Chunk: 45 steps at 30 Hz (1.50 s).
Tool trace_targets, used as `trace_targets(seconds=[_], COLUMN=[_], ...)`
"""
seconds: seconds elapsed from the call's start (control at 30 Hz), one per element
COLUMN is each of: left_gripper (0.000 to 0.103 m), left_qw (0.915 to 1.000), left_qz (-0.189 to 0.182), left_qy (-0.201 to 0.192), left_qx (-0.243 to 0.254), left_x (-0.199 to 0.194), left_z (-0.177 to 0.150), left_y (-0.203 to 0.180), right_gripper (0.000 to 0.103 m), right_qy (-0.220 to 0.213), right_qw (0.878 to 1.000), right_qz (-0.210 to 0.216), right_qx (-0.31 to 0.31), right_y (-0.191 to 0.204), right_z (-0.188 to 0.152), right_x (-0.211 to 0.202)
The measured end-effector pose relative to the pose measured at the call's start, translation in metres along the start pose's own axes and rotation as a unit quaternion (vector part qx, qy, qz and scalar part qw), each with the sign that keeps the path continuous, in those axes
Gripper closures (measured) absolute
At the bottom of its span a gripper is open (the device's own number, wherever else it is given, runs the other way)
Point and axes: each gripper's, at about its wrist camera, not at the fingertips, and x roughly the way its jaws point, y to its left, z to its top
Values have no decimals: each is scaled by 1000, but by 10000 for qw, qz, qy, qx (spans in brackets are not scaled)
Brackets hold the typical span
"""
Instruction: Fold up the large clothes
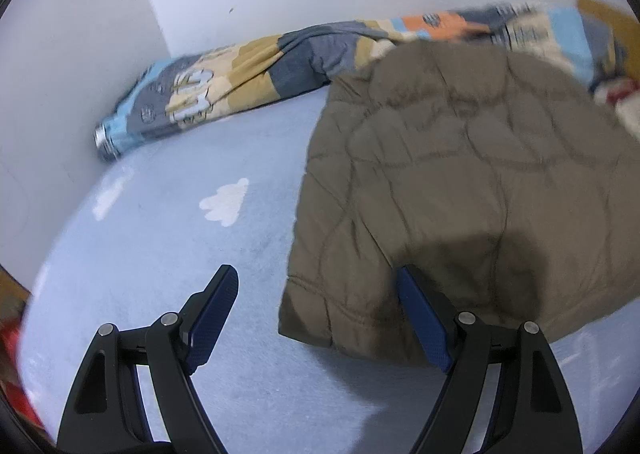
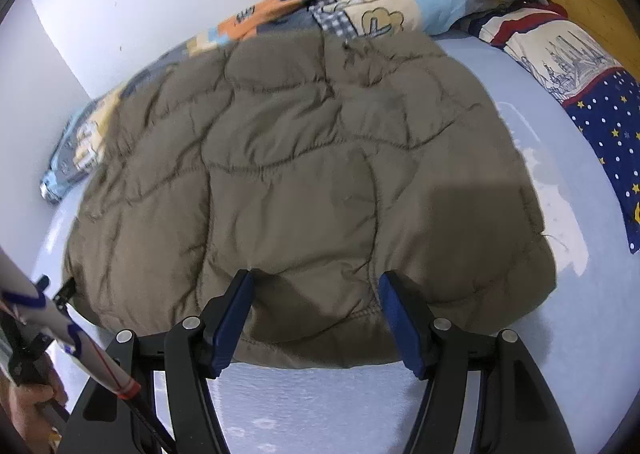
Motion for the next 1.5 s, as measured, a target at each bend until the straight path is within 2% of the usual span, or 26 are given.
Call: trace_targets(seconds=[0.1,0.17,0.23,0.33,0.4,0.5,0.6,0.7,0.77,0.9,0.97,1.03,1.07,1.1,1.13,1.17,1.2,1.23,1.27,1.3,1.33,1.4,1.5], left_gripper=[22,22,22,22,22,22,22,21,20,16,13,13,14,20,30,34,42,48,50,54,56,58,58], left_qw=[9962,9891,9764,9450,9273,9104,9027,9014,8997,8821,8770,8806,8835,8917,8977,9089,9198,9272,9363,9480,9544,9625,9652], left_qz=[-337,-543,-827,-1504,-1810,-2134,-2335,-2439,-2523,-2814,-2866,-2834,-2825,-2753,-2682,-2564,-2431,-2329,-2189,-2003,-1896,-1757,-1736], left_qy=[187,452,829,1187,1296,1342,1345,1274,1236,1253,1215,1168,1130,1052,1010,920,825,756,682,569,486,364,274], left_qx=[-787,-1292,-1814,-2650,-3011,-3281,-3354,-3342,-3341,-3564,-3660,-3614,-3562,-3436,-3347,-3156,-2967,-2835,-2660,-2408,-2254,-2033,-1938], left_x=[3,12,26,42,47,54,61,65,68,81,86,87,87,84,81,75,69,64,58,49,43,29,11], left_z=[4,3,-5,-19,-26,-34,-38,-38,-39,-46,-50,-48,-46,-41,-37,-32,-27,-24,-19,-14,-11,-6,-6], left_y=[34,54,73,91,95,90,83,76,73,66,64,61,60,56,54,50,45,42,37,31,27,22,25], right_gripper=[34,30,28,23,22,22,22,22,22,19,15,14,14,15,27,43,49,58,62,64,65,68,70], right_qy=[-344,-530,-627,-558,-427,-197,-119,-57,-162,-362,-397,-437,-419,-379,-379,-383,-408,-445,-500,-559,-625,-700,-811], right_qw=[9987,9956,9896,9822,9759,9592,9411,9298,9212,9165,9141,9064,9072,9126,9202,9293,9395,9488,9614,9676,9727,9791,9850], right_qz=[-172,-262,-444,-646,-500,33,572,766,948,1090,1015,1104,1111,1092,990,877,753,607,346,176,10,-226,-425], right_qx=[330,732,1219,1674,2080,2821,3331,3600,3771,3831,3906,4054,4036,3922,3767,3568,3317,3067,2685,2456,2236,1899,1462], right_y=[-22,-44,-73,-101,-121,-146,-158,-160,-159,-157,-157,-156,-156,-153,-150,-145,-139,-133,-121,-112,-104,-93,-79], right_z=[9,11,10,5,-3,-18,-30,-37,-40,-37,-37,-39,-38,-36,-32,-28,-23,-17,-10,-6,-3,0,3], right_x=[-22,-34,-44,-46,-43,-34,-23,-14,-9,2,10,22,25,28,28,26,21,16,8,4,-2,-11,-27])
